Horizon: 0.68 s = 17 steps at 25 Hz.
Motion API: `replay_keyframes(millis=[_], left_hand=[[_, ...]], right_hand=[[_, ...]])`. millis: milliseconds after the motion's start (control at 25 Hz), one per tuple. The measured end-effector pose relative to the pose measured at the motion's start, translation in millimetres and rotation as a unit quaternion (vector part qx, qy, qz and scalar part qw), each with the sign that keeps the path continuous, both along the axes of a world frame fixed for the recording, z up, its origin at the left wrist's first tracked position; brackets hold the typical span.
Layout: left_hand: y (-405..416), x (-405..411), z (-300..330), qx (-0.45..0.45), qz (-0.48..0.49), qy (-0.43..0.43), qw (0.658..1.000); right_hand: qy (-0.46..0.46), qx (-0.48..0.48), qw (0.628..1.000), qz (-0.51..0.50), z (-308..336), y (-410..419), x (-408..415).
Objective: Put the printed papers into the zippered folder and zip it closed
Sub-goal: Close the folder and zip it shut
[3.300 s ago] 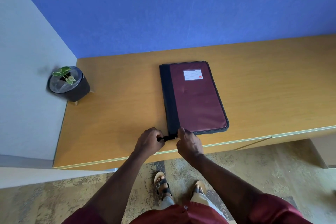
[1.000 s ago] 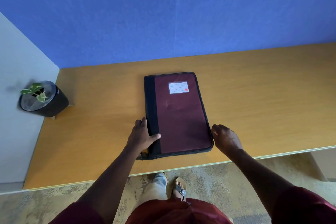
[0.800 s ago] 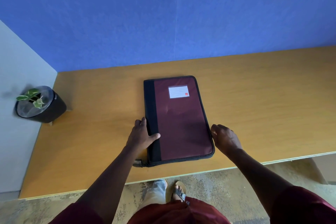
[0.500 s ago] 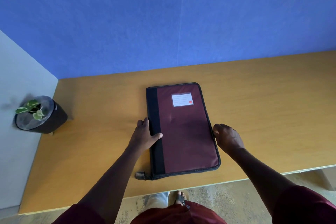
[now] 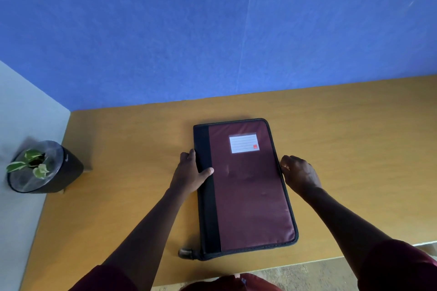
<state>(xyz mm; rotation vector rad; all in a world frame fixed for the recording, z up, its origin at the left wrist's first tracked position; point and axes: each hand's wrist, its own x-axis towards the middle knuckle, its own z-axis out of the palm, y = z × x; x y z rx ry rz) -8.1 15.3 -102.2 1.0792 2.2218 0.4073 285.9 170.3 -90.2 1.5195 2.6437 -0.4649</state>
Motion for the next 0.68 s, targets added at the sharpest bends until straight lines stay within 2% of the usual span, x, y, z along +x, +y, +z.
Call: replay_keyframes(millis=[200,680], left_hand=[[15.9,-11.2,0.7,0.009,0.011,-0.015,1.000],[71.5,-33.9,6.7,-0.048,0.017,-0.007,0.999]], right_hand=[[0.009,0.001,1.000,-0.015,0.0,18.7,-14.7],[-0.011,0.017,1.000,-0.016,-1.0,59.7,-47.1]])
